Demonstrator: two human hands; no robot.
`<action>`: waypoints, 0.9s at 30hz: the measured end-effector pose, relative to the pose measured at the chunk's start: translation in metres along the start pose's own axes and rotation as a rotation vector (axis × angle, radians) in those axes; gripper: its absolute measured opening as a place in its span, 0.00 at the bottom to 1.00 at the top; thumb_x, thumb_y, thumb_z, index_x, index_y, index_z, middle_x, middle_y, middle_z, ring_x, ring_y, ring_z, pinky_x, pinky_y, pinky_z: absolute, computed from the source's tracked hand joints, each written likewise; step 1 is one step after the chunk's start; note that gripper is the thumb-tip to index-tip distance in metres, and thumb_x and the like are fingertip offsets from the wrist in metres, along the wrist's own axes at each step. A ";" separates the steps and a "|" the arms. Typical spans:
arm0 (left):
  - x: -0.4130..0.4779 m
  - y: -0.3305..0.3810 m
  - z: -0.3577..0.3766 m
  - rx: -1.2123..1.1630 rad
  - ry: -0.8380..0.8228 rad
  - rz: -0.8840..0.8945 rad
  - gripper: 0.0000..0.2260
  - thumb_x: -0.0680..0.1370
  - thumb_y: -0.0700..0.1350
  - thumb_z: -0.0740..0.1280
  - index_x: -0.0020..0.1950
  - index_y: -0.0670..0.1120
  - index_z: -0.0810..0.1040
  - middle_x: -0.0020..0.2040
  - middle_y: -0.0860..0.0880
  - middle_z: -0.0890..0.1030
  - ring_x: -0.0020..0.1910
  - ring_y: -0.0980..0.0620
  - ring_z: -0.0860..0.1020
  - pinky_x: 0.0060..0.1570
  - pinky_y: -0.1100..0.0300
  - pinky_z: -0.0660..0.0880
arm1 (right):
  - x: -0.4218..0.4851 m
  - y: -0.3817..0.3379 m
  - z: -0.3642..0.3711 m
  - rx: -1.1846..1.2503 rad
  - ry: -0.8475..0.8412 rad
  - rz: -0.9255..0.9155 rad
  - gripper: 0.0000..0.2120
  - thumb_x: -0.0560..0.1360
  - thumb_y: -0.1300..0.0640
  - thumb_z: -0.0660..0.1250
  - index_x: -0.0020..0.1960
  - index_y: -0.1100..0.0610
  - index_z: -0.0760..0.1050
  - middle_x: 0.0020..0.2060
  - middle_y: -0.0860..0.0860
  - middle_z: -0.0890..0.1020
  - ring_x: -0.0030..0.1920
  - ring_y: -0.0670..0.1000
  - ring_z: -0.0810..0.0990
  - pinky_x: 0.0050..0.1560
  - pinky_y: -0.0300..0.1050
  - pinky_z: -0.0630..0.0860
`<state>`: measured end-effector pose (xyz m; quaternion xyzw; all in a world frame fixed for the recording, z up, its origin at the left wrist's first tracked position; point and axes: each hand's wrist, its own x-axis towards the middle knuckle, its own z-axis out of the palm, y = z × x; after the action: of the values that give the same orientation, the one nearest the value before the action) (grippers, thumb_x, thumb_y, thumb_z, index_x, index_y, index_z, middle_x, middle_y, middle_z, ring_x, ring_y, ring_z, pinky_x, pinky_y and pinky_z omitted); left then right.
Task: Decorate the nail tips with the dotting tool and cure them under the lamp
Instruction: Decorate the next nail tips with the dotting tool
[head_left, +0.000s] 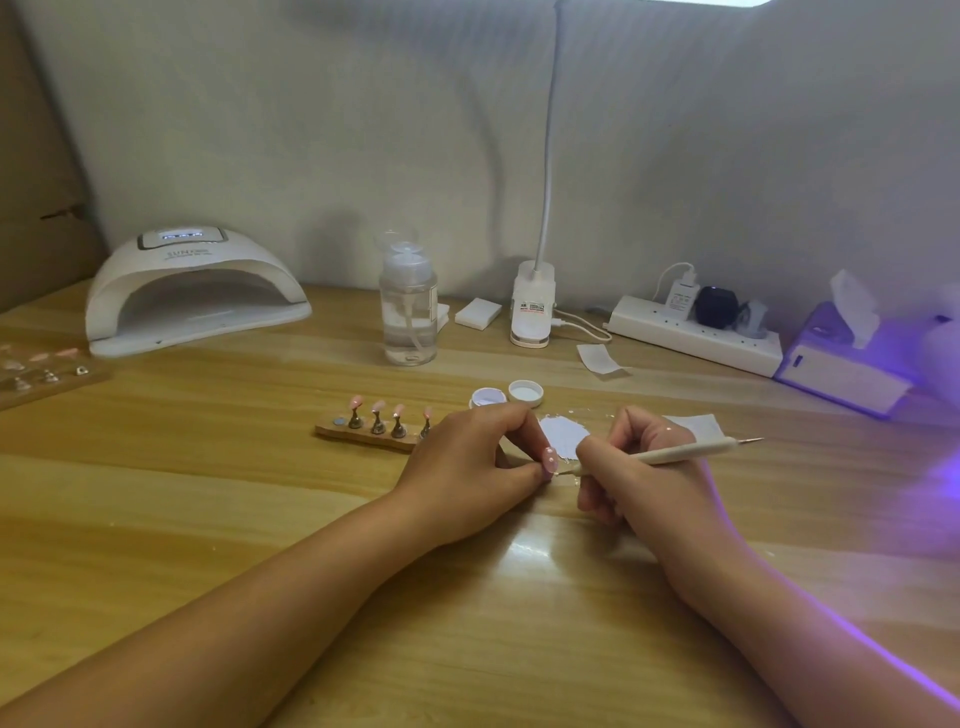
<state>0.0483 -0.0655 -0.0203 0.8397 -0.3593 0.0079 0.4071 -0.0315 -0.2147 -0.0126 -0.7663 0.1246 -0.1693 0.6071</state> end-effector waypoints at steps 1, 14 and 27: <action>0.000 0.000 0.000 -0.002 -0.001 0.002 0.12 0.74 0.47 0.73 0.36 0.62 0.74 0.36 0.71 0.78 0.32 0.66 0.76 0.34 0.62 0.64 | 0.000 0.001 0.000 0.004 -0.001 -0.003 0.08 0.61 0.55 0.66 0.27 0.50 0.68 0.24 0.57 0.81 0.22 0.48 0.73 0.22 0.35 0.67; -0.001 0.001 -0.001 0.012 0.000 0.012 0.13 0.75 0.48 0.72 0.36 0.62 0.73 0.33 0.72 0.76 0.31 0.66 0.75 0.34 0.61 0.63 | 0.003 0.003 0.001 -0.006 -0.024 -0.024 0.06 0.58 0.48 0.67 0.28 0.48 0.71 0.27 0.57 0.83 0.24 0.48 0.76 0.25 0.36 0.70; 0.001 -0.001 0.000 -0.017 0.000 0.008 0.11 0.74 0.47 0.73 0.36 0.61 0.75 0.36 0.69 0.78 0.31 0.65 0.76 0.36 0.61 0.65 | 0.005 0.006 -0.001 0.028 0.002 -0.035 0.06 0.62 0.54 0.66 0.28 0.49 0.70 0.26 0.58 0.82 0.23 0.48 0.74 0.25 0.40 0.70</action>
<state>0.0493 -0.0655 -0.0206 0.8349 -0.3626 0.0062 0.4140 -0.0273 -0.2186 -0.0176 -0.7595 0.1094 -0.1824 0.6147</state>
